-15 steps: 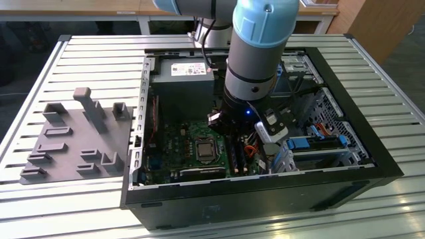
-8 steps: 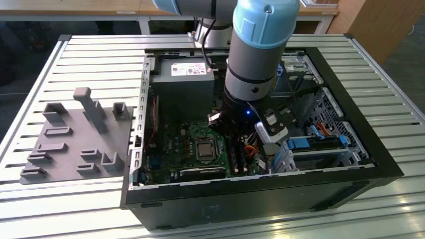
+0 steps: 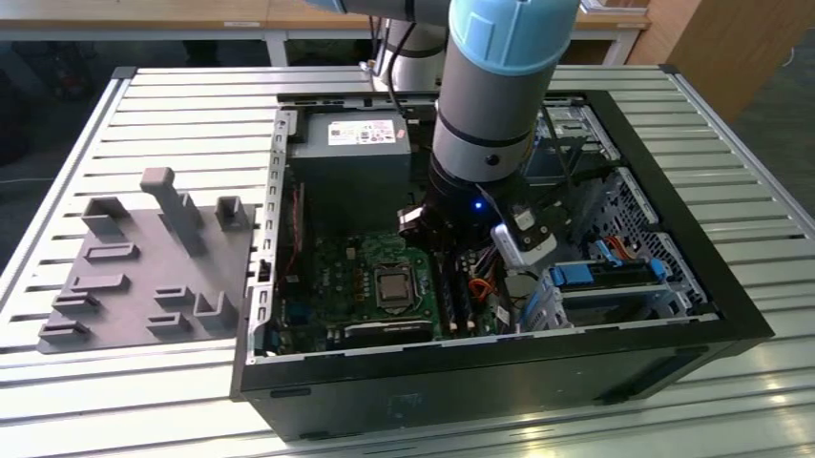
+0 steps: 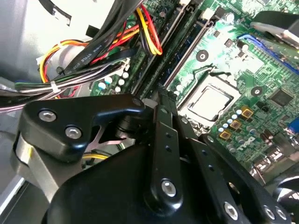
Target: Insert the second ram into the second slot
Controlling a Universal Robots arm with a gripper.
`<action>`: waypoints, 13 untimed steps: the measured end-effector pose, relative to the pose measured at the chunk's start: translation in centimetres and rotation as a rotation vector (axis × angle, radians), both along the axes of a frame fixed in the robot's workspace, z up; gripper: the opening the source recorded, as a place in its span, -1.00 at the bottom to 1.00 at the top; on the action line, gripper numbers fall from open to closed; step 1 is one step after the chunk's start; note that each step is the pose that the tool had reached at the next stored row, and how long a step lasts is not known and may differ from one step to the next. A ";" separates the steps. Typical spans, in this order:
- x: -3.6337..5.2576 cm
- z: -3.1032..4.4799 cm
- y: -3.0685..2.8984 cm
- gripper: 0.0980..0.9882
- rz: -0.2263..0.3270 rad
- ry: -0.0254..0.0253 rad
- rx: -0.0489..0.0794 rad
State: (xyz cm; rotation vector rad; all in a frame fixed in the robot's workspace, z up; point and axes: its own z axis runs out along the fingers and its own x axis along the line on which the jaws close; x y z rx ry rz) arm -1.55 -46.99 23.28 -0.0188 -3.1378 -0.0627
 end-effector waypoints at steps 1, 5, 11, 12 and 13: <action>0.00 0.12 0.00 -0.98 0.000 0.0000 0.000; 0.00 0.37 0.00 -0.98 0.000 0.0000 0.001; -0.01 0.52 0.00 -0.98 0.000 0.0000 0.001; -0.01 0.52 0.00 -0.98 0.000 0.0000 0.001; -0.01 0.52 0.00 -0.98 0.000 0.0001 0.001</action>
